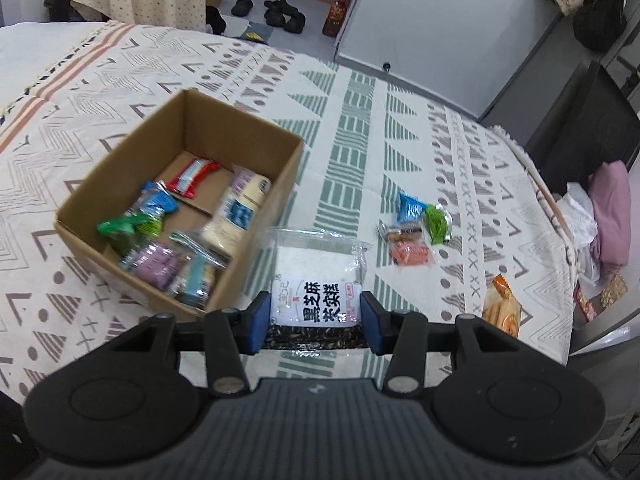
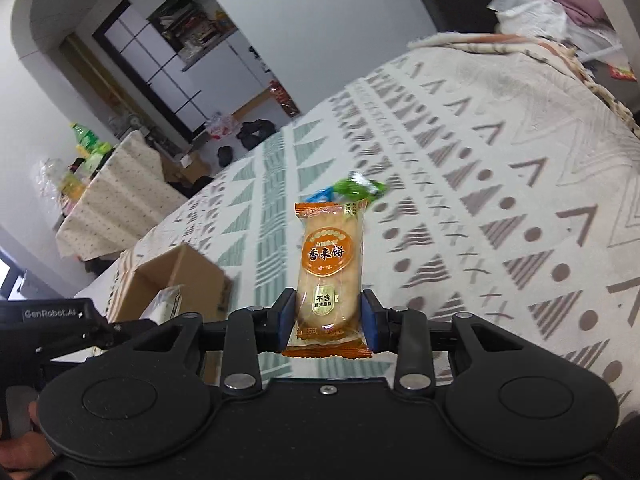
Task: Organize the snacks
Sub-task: 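Carry both packs over the box and open both tools to release them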
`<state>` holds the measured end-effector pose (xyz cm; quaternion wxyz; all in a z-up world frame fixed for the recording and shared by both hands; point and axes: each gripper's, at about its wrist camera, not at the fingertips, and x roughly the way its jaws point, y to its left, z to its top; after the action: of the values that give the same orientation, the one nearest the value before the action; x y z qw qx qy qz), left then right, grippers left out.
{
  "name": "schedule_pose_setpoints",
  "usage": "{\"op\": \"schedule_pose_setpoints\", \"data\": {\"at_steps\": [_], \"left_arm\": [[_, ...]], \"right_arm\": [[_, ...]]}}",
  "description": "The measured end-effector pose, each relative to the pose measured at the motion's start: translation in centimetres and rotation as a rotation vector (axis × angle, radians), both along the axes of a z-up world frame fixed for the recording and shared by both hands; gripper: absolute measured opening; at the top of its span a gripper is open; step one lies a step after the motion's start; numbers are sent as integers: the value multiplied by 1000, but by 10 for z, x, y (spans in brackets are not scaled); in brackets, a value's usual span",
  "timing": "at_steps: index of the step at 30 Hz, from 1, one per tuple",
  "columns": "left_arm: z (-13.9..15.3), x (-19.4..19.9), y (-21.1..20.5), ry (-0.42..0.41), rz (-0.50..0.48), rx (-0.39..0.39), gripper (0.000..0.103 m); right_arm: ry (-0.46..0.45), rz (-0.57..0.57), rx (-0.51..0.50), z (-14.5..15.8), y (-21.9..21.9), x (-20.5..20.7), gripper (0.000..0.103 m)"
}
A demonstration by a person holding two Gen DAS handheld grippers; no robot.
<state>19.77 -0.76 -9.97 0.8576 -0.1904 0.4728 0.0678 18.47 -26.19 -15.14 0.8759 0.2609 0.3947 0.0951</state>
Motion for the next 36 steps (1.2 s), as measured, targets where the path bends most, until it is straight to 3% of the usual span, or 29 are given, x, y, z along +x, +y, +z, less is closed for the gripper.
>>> {"op": "schedule_pose_setpoints", "data": {"at_steps": [18, 36], "left_arm": [[15, -12, 88, -60, 108, -77, 47], [-6, 14, 158, -50, 192, -151, 47]], "right_arm": [[-88, 99, -11, 59, 81, 3, 34], [-51, 178, -30, 52, 159, 28, 34]]}}
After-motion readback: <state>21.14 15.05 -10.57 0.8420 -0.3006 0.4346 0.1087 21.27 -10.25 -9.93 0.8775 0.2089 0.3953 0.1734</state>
